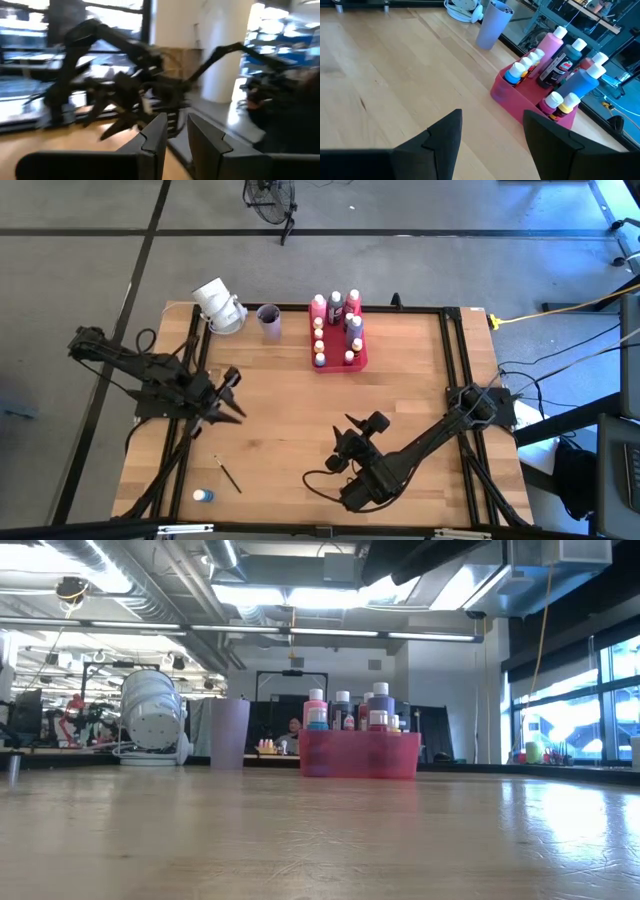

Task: Pick & Place Paint Supplies
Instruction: Put the blue paint bottle into the red bin

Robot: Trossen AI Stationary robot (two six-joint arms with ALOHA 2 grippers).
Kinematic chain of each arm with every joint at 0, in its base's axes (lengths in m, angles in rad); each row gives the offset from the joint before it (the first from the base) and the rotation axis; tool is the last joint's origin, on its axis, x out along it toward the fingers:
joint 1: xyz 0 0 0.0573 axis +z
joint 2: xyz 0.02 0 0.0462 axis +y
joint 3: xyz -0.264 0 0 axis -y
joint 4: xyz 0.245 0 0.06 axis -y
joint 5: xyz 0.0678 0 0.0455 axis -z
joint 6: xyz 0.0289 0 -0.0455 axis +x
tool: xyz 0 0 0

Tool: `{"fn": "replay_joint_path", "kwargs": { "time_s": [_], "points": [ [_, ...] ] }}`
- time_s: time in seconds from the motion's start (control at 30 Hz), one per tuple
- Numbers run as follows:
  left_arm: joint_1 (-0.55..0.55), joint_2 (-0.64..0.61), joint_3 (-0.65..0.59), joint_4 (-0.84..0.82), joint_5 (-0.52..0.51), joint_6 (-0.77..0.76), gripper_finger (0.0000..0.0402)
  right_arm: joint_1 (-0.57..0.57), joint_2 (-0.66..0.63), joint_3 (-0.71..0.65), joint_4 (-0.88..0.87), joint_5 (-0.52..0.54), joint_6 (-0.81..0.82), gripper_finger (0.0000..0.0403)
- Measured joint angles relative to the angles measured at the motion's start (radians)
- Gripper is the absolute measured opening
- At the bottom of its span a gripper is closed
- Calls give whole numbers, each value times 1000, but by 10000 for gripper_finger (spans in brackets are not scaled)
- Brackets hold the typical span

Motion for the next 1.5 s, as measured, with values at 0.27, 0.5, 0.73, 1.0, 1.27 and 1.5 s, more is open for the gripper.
{"fn": "replay_joint_path", "kwargs": {
  "time_s": [0.27,0.5,0.73,1.0,1.27,1.5],
  "points": [
    [1,1,0,82,143,2,99,0,0,0,3,0,0,213],
    [0,1,-40,138,308,12,176,-3,0,0,40,0,0,212],
    [1,6,-79,131,323,-60,214,-19,0,0,140,-49,-13,209],
    [2,7,-80,124,508,-295,215,-32,23,0,314,-99,-138,209],
    [1,7,-80,87,523,-290,216,-41,45,-53,493,-137,-180,209],
    [1,-2,-80,-125,702,-165,209,-41,54,-95,657,-187,-257,209]
  ]
}}
